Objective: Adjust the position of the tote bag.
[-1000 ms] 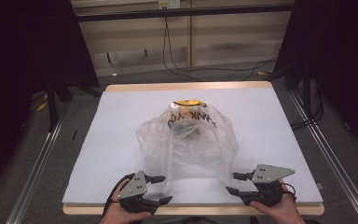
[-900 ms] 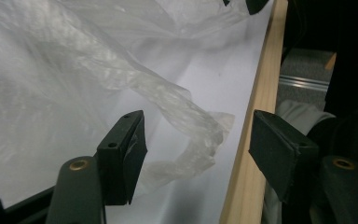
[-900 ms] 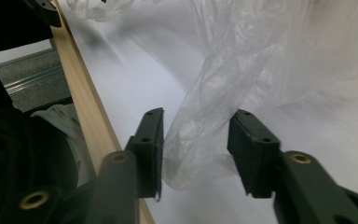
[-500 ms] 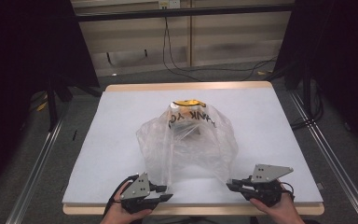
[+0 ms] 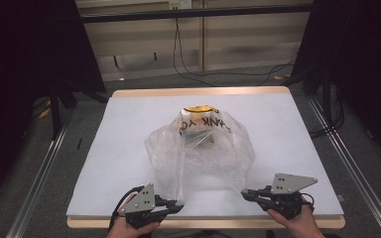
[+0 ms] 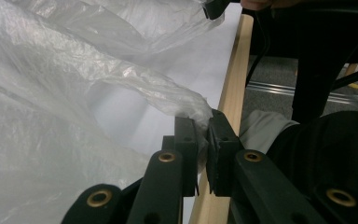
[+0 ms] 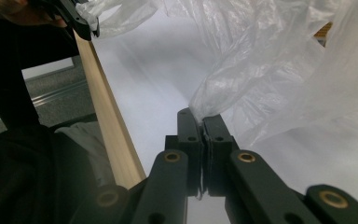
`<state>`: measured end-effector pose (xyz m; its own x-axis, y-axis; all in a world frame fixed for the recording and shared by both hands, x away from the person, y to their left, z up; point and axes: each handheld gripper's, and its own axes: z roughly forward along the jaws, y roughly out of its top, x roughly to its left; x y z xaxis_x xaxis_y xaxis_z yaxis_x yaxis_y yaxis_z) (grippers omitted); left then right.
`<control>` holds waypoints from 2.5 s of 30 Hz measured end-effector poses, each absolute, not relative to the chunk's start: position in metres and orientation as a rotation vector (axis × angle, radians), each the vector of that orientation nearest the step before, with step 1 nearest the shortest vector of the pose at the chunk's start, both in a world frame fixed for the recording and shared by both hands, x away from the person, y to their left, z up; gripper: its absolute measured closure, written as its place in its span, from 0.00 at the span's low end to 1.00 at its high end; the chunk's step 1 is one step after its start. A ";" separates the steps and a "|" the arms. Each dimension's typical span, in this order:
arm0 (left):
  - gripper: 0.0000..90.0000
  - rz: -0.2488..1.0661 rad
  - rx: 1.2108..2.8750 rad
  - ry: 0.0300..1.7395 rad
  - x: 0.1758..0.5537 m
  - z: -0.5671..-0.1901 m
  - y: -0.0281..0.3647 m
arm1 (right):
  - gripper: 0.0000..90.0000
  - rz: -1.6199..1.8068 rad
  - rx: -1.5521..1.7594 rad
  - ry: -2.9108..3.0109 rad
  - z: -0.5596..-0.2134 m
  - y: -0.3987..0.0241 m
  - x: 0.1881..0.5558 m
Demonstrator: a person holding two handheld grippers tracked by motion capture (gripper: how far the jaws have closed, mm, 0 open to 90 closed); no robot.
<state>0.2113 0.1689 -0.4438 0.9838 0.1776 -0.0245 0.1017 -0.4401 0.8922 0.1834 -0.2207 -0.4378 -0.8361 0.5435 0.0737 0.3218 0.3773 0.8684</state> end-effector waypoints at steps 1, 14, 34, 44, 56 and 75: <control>0.95 0.080 2.025 0.200 0.212 -0.442 0.169 | 0.98 1.454 0.778 2.406 -0.437 -0.221 0.184; 0.96 0.061 1.914 0.241 0.218 -0.413 0.167 | 0.98 1.597 0.737 2.288 -0.412 -0.225 0.196; 0.97 0.159 1.832 0.180 0.232 -0.350 0.167 | 0.99 1.689 0.572 2.151 -0.350 -0.213 0.220; 0.97 0.235 1.786 0.165 0.255 -0.321 0.170 | 0.99 1.733 0.557 2.098 -0.334 -0.213 0.236; 0.97 0.300 1.664 0.193 0.282 -0.281 0.172 | 0.99 1.786 0.534 2.010 -0.310 -0.216 0.257; 0.97 0.353 1.600 0.291 0.341 -0.262 0.190 | 0.99 1.884 0.555 1.857 -0.286 -0.226 0.299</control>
<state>0.3410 0.1901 -0.2616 0.9175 0.3947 0.0487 -0.0272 -0.0599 0.9978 0.2994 -0.2260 -0.2856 -0.8250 0.5648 -0.0188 -0.0269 -0.0060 0.9996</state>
